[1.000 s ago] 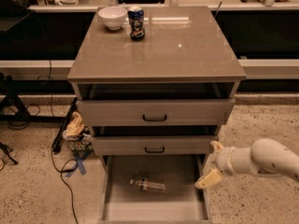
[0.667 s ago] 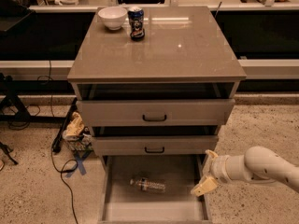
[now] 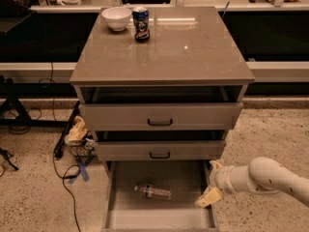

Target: Pick water bottle from bottom drawer and place on counter

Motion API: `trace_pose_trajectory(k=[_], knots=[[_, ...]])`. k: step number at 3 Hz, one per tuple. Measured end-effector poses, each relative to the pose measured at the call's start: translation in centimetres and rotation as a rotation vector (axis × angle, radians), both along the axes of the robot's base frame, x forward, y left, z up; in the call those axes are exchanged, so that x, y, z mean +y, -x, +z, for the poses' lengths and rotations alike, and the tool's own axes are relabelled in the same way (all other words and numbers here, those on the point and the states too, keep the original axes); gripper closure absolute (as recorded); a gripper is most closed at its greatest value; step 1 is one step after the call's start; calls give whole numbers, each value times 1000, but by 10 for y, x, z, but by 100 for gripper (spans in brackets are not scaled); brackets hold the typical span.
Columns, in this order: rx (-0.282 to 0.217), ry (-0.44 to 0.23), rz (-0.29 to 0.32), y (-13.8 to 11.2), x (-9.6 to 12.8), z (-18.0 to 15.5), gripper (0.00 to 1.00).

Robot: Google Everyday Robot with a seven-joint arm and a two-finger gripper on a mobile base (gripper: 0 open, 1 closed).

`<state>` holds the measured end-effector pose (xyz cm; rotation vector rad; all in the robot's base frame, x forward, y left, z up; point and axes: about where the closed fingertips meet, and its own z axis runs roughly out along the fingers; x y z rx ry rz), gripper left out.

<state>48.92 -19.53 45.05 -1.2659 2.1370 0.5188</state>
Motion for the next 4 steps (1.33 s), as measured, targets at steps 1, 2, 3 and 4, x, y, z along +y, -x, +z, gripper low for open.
trace_pose_trajectory(k=[1, 2, 3, 4], knots=[[-37, -58, 29, -10, 14, -38, 0], [-80, -177, 97, -24, 39, -80, 0], [-58, -212, 91, -16, 46, -114, 0], [-58, -212, 91, -16, 46, -114, 0]])
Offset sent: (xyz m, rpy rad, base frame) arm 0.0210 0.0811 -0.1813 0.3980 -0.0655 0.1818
